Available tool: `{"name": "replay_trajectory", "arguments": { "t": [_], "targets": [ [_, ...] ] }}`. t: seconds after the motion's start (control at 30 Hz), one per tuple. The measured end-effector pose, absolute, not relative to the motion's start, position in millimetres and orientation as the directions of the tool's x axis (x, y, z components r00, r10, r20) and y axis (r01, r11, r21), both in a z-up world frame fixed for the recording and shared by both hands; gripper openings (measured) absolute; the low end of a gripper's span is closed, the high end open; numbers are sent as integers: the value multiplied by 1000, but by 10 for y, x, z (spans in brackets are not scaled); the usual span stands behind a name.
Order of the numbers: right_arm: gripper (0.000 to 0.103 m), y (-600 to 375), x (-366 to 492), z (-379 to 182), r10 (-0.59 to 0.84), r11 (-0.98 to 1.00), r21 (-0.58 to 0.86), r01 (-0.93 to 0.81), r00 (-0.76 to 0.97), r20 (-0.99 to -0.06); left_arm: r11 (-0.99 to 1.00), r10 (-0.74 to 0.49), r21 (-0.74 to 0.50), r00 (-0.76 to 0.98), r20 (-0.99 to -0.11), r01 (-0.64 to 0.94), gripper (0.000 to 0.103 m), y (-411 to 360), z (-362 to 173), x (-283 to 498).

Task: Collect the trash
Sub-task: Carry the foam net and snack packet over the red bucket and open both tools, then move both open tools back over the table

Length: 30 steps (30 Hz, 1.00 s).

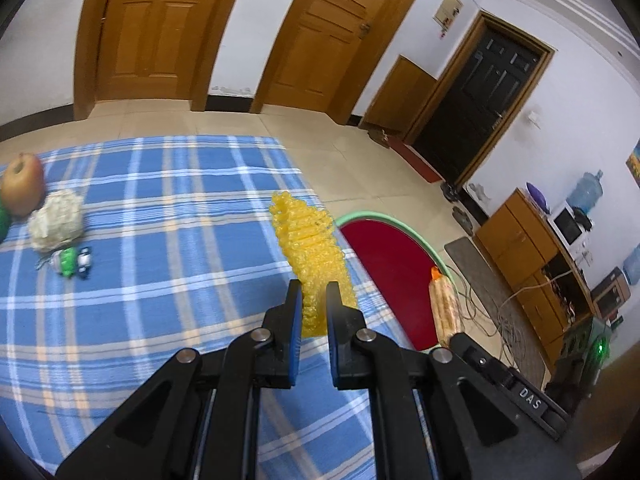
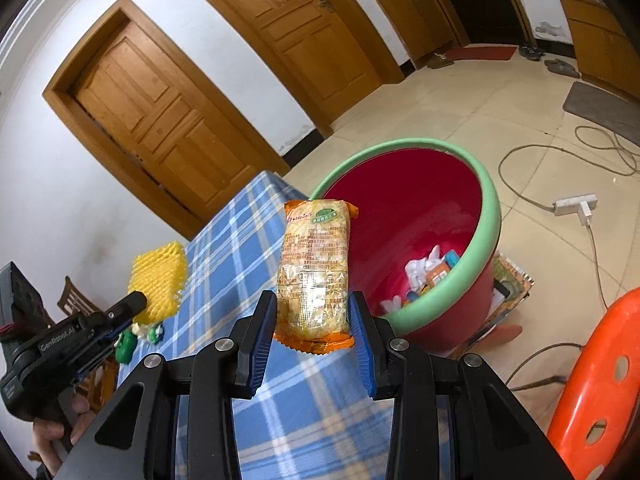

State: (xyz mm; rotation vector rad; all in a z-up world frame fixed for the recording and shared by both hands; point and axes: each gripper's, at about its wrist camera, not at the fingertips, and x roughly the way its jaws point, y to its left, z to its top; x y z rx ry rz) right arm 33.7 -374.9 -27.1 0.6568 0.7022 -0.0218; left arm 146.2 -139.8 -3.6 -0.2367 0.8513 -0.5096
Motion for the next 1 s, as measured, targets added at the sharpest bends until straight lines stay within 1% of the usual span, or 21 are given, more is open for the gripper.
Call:
{"name": "replay_trajectory", "arguments": {
  "t": [0.47, 0.8, 0.83, 0.87, 0.9, 0.97, 1.0],
  "targets": [
    [38, -4092, 718, -400, 138, 806, 516, 290, 755, -641, 832, -546, -373, 486, -683, 411, 10, -2111, -155, 1738],
    [38, -4261, 585, -452, 122, 779, 540, 318, 768, -628, 807, -562, -360, 419, -713, 468, 10, -2637, -288, 1858],
    [38, -4266, 566, -450, 121, 775, 544, 322, 769, -628, 805, -562, -359, 412, -717, 473, 11, -2668, -302, 1868],
    [38, -4284, 541, -459, 121, 767, 551, 328, 770, -626, 803, -562, -358, 402, -723, 477, 16, -2702, -318, 1873],
    [38, -4295, 533, -456, 121, 763, 555, 330, 771, -625, 802, -560, -358, 396, -728, 478, 24, -2724, -329, 1877],
    [38, -4313, 506, -458, 119, 757, 561, 336, 772, -624, 808, -549, -348, 393, -737, 475, 34, -2761, -345, 1856],
    [39, -4316, 500, -451, 120, 756, 562, 337, 772, -624, 810, -545, -344, 395, -740, 474, 37, -2765, -348, 1846]
  ]
}}
